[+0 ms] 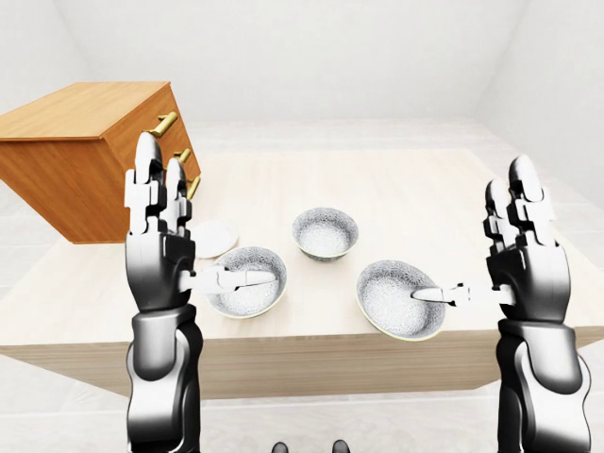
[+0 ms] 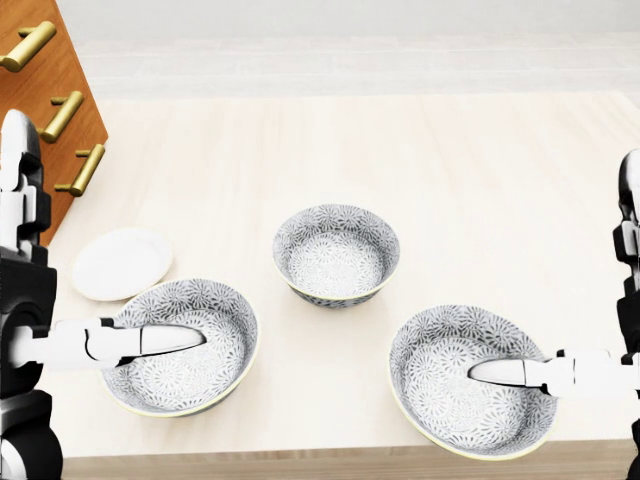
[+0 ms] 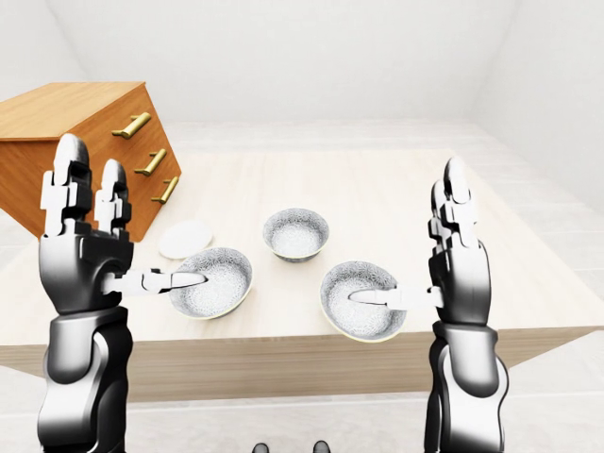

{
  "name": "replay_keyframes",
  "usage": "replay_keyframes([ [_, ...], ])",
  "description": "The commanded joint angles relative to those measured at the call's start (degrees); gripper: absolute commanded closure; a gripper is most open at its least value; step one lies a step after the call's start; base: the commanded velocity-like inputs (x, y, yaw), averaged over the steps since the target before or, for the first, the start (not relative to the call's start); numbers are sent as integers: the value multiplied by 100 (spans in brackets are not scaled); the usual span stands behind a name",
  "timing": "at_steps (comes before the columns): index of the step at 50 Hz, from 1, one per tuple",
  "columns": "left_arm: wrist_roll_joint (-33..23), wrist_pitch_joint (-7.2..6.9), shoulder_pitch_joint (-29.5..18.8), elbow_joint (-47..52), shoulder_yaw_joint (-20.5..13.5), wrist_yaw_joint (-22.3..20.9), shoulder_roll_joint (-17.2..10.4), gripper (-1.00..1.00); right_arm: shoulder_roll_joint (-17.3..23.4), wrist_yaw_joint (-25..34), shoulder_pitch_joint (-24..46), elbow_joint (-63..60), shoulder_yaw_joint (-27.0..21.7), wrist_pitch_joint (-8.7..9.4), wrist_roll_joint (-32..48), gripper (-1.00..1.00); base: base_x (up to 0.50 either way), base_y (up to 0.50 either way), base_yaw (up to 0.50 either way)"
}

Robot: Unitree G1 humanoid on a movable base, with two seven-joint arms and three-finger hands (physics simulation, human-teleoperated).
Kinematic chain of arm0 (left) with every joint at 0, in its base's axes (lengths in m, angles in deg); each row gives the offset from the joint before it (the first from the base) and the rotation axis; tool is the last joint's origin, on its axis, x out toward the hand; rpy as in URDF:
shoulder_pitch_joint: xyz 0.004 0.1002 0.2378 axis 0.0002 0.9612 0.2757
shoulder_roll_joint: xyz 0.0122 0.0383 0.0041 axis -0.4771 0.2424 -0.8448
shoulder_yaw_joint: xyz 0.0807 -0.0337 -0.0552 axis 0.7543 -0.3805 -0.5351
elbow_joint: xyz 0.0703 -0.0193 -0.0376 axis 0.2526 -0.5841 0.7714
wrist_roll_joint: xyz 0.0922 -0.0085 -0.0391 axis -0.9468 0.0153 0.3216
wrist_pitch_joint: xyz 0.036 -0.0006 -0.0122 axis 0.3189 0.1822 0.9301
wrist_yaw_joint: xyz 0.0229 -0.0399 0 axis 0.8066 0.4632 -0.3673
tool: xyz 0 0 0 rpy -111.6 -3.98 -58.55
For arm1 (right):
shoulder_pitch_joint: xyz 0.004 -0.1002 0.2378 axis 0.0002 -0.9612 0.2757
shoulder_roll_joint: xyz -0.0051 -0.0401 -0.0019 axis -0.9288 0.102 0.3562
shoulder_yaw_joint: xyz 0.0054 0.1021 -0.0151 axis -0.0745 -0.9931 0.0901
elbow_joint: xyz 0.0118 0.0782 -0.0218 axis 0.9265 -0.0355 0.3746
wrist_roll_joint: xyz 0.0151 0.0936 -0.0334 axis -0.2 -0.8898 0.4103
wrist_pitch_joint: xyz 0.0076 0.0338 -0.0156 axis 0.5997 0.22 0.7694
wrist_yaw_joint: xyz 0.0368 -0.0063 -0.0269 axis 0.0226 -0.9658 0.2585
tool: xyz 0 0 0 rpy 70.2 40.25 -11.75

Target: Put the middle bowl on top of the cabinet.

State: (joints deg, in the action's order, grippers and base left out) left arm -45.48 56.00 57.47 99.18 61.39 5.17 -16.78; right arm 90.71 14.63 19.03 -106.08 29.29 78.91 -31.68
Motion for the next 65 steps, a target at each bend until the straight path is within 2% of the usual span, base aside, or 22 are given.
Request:
replay_keyframes([
  [1, 52, 0, -70, 308, 16, 25, -11, -100, 45, 115, 89, -391, -193, 0, -23, -100, 0, 0, 0],
  [9, 34, 0, -124, 636, 48, 53, -32, -100, 135, 151, 199, -540, -373, 0, -41, -100, 0, 0, 0],
  [13, 95, 0, -141, 629, -15, 35, -15, -100, 110, 159, 161, -571, -310, 0, 8, -100, 0, 0, 0],
  [17, -24, 0, -70, 687, 128, 15, -60, -100, 124, 164, 237, -664, -329, 0, -20, -100, 0, 0, 0],
  [18, -26, 0, -56, 755, 132, -1, -56, -100, 141, 168, 267, -722, -376, 0, -49, -100, 0, 0, 0],
  [19, 150, 0, -77, 825, 38, -15, 62, -100, 156, 170, 280, -778, -389, 0, -55, -100, 0, 0, 0],
  [22, 73, 0, -122, 866, 48, 34, -19, -100, 120, 176, 202, -718, -353, 0, -13, -100, 0, 0, 0],
  [23, -93, 0, -108, 825, 158, 36, -114, -100, 117, 173, 203, -692, -334, 0, 4, -100, 0, 0, 0],
  [28, -109, 0, -186, 998, 172, -35, -85, -100, 136, 197, 243, -864, -365, 0, -6, -100, 0, 0, 0],
  [32, -34, 0, -233, 1040, -24, -9, -17, -100, 186, 212, 367, -1118, -443, 0, -127, -100, 0, 0, 0],
  [35, -244, 0, -182, 916, 2, 84, -111, -100, 178, 207, 356, -1085, -414, 0, -113, -100, 0, 0, 0],
  [49, -152, 0, -196, 910, -70, 41, -38, -100, 177, 164, 398, -1259, -391, 0, -223, -100, 0, 0, 0],
  [54, -172, 0, -169, 869, -37, 41, -49, -100, 188, 174, 392, -1268, -432, 0, -247, -100, 0, 0, 0],
  [58, -441, 0, -168, 879, 237, -11, -163, -100, 180, 162, 375, -1265, -404, 0, -213, -100, 0, 0, 0],
  [59, -333, 0, -145, 965, 208, -62, -70, -100, 175, 159, 385, -1275, -397, 0, -217, -100, 0, 0, 0],
  [65, -217, 0, -130, 951, 144, -131, 9, -100, 145, 278, 351, -1316, -398, 0, -336, -100, 0, 9, 0],
])
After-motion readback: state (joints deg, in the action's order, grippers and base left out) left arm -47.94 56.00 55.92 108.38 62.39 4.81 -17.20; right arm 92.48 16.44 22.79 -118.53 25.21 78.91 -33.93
